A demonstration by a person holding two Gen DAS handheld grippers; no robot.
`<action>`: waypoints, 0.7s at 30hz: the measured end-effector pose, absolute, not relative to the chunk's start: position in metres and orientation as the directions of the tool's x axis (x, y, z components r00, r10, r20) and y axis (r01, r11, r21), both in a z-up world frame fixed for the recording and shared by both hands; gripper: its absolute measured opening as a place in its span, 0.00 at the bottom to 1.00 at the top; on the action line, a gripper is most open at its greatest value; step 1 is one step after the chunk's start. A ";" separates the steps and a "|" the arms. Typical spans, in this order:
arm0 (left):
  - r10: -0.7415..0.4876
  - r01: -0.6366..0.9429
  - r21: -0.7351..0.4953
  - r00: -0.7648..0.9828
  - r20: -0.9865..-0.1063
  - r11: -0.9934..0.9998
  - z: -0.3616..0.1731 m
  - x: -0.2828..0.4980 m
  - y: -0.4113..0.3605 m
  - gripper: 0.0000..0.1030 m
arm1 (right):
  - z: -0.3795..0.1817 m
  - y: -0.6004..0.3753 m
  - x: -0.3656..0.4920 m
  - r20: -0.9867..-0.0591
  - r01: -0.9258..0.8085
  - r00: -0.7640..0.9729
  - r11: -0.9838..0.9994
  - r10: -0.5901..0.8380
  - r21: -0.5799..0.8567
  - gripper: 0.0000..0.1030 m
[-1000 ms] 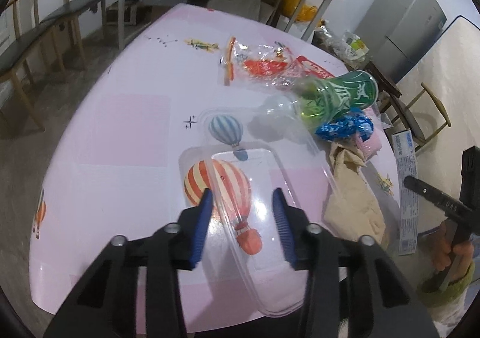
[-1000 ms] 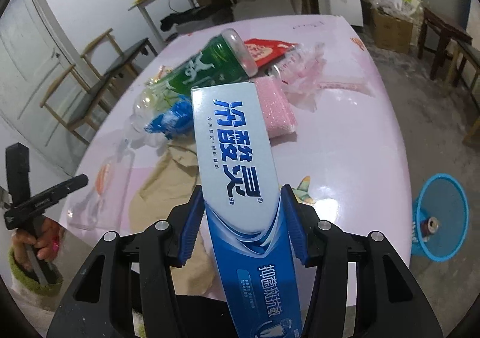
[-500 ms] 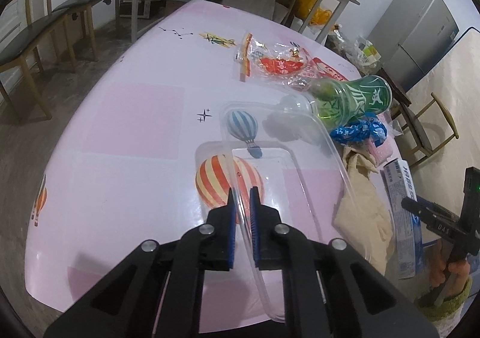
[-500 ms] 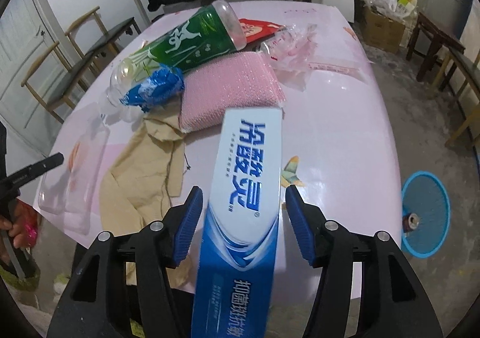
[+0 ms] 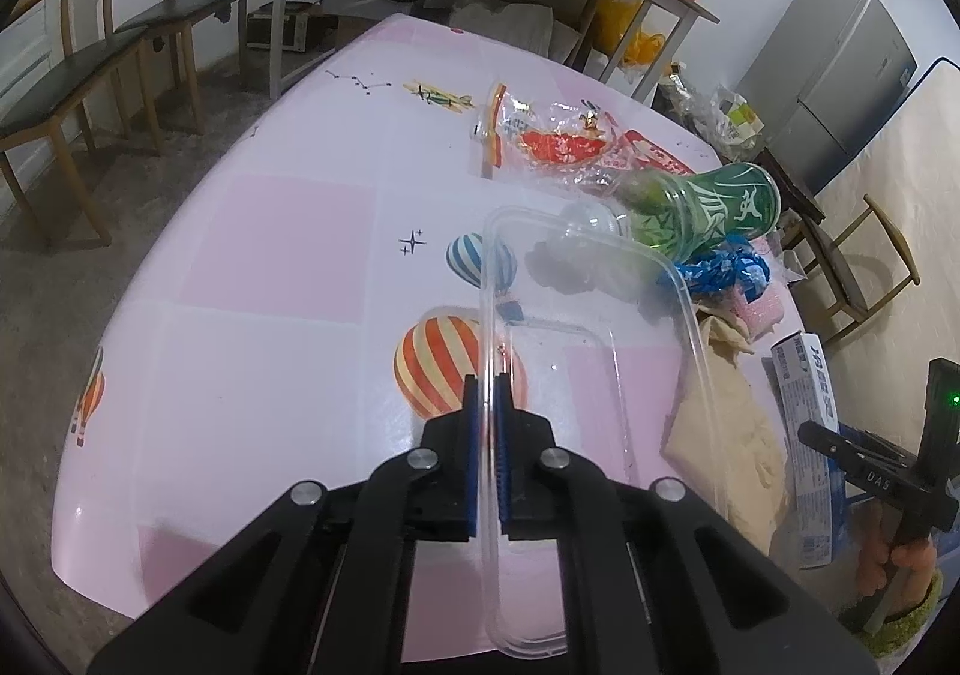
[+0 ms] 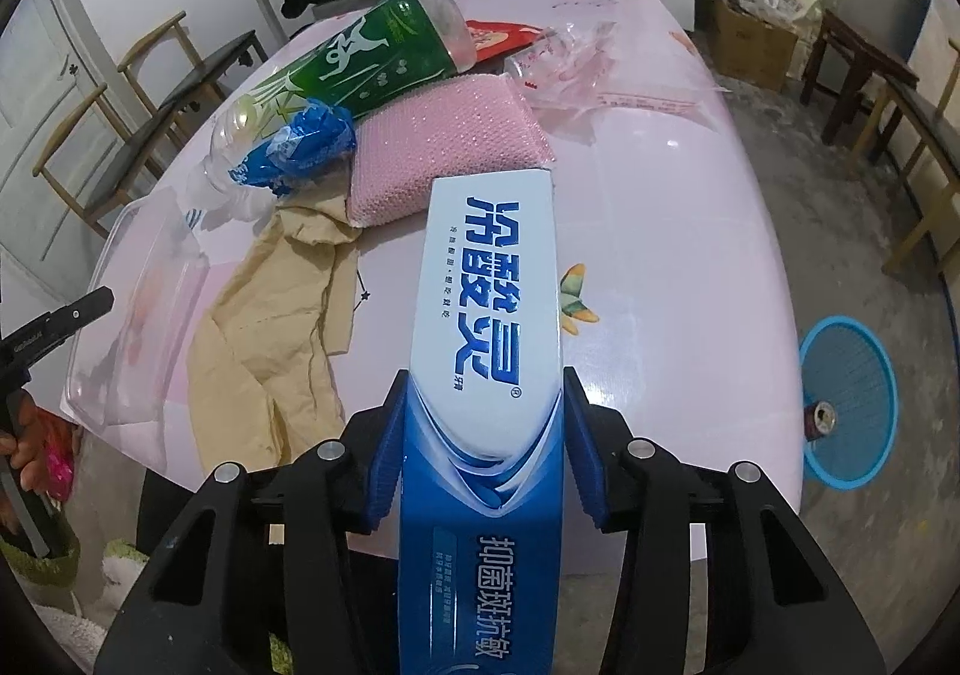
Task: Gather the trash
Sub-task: 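Grasp the clear plastic container rim with the left gripper while the right holds the toothpaste box, then carry both items to the blue wastebasket and open both grippers over it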
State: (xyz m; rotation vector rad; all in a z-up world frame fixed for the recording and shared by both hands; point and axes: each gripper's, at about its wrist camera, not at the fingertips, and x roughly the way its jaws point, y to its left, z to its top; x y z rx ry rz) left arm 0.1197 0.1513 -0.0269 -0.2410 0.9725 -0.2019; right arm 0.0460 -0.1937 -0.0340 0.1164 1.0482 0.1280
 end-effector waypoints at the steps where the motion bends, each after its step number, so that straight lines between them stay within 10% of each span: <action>1: -0.276 0.064 -0.290 0.552 -0.787 0.955 -0.026 0.119 0.151 0.04 | -0.034 -0.193 0.046 -0.854 -0.047 0.494 0.986 0.160 0.158 0.43; 21: -0.281 0.113 -0.274 0.638 -0.717 0.955 0.012 0.098 0.149 0.03 | -0.013 -0.203 0.037 -0.811 -0.029 0.560 0.982 0.171 0.187 0.42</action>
